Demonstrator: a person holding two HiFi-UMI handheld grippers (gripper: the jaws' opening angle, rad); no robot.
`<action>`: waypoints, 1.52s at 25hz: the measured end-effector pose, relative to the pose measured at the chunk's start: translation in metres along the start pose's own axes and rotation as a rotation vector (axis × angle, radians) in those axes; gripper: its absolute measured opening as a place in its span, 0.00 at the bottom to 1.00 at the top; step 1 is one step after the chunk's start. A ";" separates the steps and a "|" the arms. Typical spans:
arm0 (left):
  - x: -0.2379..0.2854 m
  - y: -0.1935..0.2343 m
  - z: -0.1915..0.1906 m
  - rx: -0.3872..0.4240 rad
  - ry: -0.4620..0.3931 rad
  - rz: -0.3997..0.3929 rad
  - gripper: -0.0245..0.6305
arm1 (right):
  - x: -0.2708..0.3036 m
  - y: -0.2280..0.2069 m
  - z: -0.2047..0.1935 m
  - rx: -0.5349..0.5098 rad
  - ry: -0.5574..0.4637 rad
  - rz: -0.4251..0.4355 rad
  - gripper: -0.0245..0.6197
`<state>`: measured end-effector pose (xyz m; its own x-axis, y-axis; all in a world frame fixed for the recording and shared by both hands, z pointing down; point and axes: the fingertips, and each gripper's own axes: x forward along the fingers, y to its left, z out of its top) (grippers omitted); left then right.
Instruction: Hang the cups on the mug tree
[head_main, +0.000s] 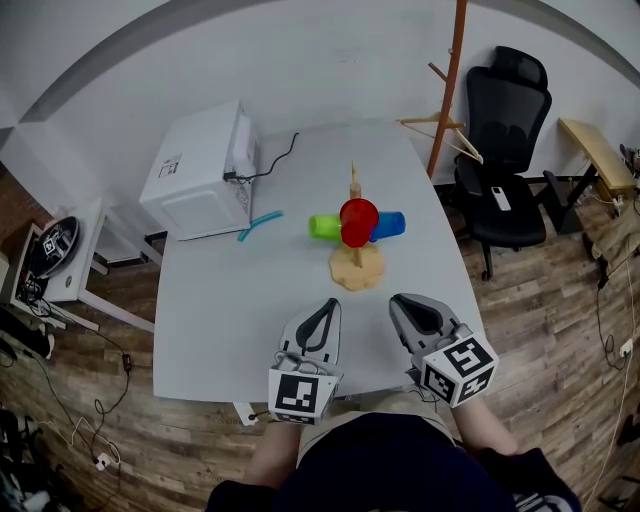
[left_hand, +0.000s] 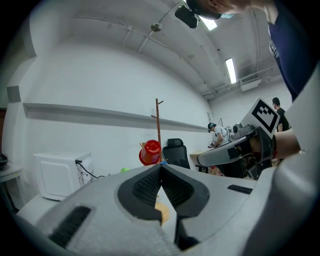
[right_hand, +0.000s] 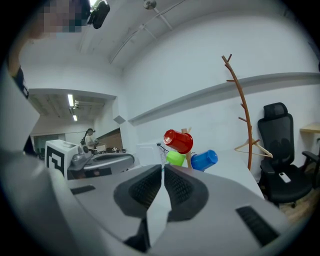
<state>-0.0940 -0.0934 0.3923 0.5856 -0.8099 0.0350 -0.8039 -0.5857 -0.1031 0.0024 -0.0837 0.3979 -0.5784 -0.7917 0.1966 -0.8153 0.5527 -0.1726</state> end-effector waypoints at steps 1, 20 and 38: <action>-0.002 0.000 -0.003 0.000 0.003 -0.001 0.07 | 0.000 0.000 -0.002 0.002 0.000 0.000 0.10; -0.015 0.004 -0.043 -0.066 0.063 -0.011 0.07 | 0.000 -0.015 -0.035 0.052 0.024 -0.026 0.09; -0.007 0.004 -0.051 -0.057 0.085 -0.062 0.07 | 0.007 -0.008 -0.037 0.077 0.036 -0.037 0.08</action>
<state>-0.1062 -0.0917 0.4426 0.6251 -0.7706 0.1241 -0.7727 -0.6334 -0.0412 0.0038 -0.0845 0.4365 -0.5495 -0.8008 0.2382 -0.8325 0.5005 -0.2377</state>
